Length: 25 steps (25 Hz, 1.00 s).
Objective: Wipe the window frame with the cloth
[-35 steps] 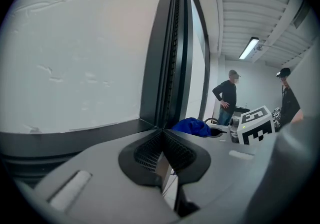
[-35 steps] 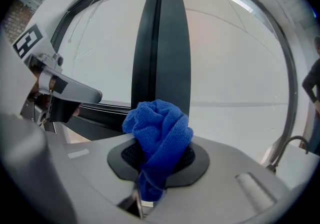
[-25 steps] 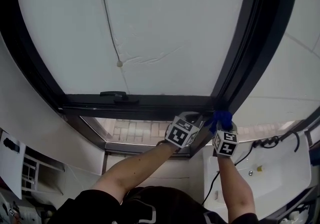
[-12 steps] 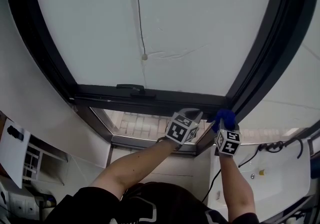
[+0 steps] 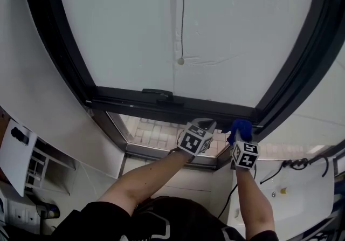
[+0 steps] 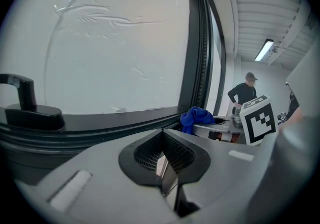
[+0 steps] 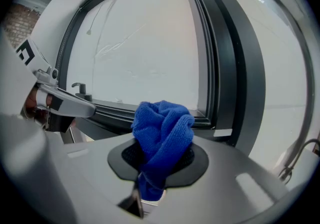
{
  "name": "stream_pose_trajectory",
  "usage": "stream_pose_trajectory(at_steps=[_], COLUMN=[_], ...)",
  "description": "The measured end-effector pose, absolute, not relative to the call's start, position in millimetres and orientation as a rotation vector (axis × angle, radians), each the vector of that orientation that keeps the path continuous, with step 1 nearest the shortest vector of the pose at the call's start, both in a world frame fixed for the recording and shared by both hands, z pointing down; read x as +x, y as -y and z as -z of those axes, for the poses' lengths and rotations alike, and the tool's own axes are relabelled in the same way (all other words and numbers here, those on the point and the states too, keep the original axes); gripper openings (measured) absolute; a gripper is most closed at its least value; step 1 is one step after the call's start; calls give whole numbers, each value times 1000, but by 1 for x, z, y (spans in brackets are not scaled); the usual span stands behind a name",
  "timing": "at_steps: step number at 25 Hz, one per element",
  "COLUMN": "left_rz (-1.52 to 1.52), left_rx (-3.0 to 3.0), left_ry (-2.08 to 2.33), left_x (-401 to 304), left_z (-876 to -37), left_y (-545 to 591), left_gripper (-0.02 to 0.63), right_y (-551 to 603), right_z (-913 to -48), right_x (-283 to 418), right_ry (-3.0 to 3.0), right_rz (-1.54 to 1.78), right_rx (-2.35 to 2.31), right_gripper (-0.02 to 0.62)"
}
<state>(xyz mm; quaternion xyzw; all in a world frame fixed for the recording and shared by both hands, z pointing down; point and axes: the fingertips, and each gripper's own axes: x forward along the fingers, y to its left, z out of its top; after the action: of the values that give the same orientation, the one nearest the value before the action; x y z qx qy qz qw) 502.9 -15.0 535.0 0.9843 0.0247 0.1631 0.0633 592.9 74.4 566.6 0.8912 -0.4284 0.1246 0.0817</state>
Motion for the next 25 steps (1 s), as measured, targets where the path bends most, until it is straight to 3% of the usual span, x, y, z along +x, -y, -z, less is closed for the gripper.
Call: stream_pose_trajectory(at_steps=[25], left_rz=[-465], left_rx=[2940], left_ry=[103], left_x=[431], left_z=[-535], left_y=[85], left_gripper=[-8], right_y=[41], right_z=[-549], right_x=[489], right_ry=[1563], right_rz=[-330], right_rx=[2459], right_gripper=[75])
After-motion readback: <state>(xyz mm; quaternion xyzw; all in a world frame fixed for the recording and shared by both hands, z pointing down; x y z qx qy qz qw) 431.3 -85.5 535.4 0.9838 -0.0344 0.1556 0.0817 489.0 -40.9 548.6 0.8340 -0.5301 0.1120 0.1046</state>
